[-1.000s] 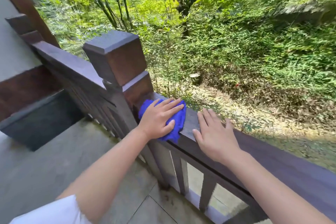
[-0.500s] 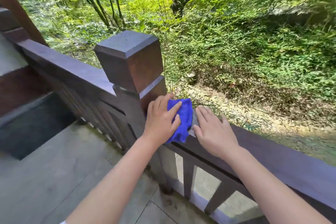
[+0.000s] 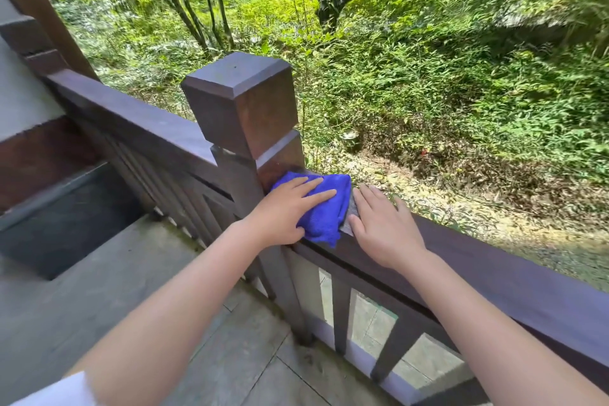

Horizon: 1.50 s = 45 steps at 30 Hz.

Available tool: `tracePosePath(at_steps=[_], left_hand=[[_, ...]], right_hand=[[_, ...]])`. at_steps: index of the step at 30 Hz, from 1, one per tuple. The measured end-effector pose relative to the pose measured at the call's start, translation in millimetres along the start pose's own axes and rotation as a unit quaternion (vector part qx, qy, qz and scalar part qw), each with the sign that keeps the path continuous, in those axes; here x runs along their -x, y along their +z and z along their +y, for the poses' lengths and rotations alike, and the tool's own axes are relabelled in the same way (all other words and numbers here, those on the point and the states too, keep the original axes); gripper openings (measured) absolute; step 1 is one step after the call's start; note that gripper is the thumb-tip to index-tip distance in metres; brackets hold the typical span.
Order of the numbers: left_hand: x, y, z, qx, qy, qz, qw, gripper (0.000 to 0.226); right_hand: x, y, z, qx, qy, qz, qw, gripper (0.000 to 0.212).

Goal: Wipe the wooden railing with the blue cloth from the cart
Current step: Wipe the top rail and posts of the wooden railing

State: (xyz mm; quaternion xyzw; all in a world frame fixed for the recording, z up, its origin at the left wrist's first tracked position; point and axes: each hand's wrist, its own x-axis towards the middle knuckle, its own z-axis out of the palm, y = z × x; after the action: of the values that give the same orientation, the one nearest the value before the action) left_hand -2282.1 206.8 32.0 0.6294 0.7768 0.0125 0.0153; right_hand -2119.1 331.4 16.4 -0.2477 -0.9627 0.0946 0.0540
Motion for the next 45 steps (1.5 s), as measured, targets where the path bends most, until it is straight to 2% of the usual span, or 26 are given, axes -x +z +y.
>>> tracePosePath(at_steps=[4,7,10,13,15,19,22,25,27,29,32,35,41,45], left_hand=[[14,1,8,-0.005,0.015,0.013,1.0,0.08],[18,-2,16,-0.025,0.012,-0.003,1.0,0.078],[11,-7,20,-0.037,0.017,-0.015,0.999,0.074],[16,-4,16,0.033,0.0,-0.011,0.999,0.079],[29,6,10,0.114,-0.041,0.051,0.991,0.078],[44,24,11,0.143,-0.068,0.179,0.971,0.062],[42,21,15,0.142,-0.066,0.217,0.963,0.051],[49,20,17,0.107,-0.049,0.258,0.959,0.041],[59,24,21,0.093,-0.028,0.269,0.958,0.034],[67,29,26,0.103,-0.022,0.262,0.959,0.03],[71,28,31,0.167,-0.076,0.24,0.953,0.03],[71,9,30,0.244,-0.113,0.157,0.95,0.022],[61,-39,29,0.296,-0.048,0.056,0.952,0.015],[33,-57,37,0.324,0.007,0.022,0.946,0.015]], right_hand=[[2,-5,3,-0.042,-0.021,-0.006,0.999,0.054],[9,-13,3,-0.133,-0.055,0.04,0.989,0.06],[15,-17,-12,-0.096,-0.129,0.072,0.984,0.071],[14,-11,-27,-0.077,-0.108,0.041,0.99,0.07],[13,-7,-29,-0.069,-0.091,0.04,0.993,0.072],[11,-3,-31,0.005,-0.126,0.063,0.99,0.05],[12,-4,-38,0.024,-0.124,0.09,0.988,0.044],[18,-2,-43,0.054,-0.143,0.174,0.973,0.03],[22,-2,-44,0.091,-0.159,0.193,0.964,0.022],[26,-3,-44,0.103,-0.171,0.178,0.964,0.021],[28,-10,-43,0.066,-0.172,0.124,0.975,0.012],[22,-26,-42,-0.002,-0.159,0.042,0.986,0.03],[28,-72,-31,-0.145,-0.131,-0.03,0.98,0.025],[40,-94,-14,-0.21,-0.069,-0.026,0.975,0.02]])
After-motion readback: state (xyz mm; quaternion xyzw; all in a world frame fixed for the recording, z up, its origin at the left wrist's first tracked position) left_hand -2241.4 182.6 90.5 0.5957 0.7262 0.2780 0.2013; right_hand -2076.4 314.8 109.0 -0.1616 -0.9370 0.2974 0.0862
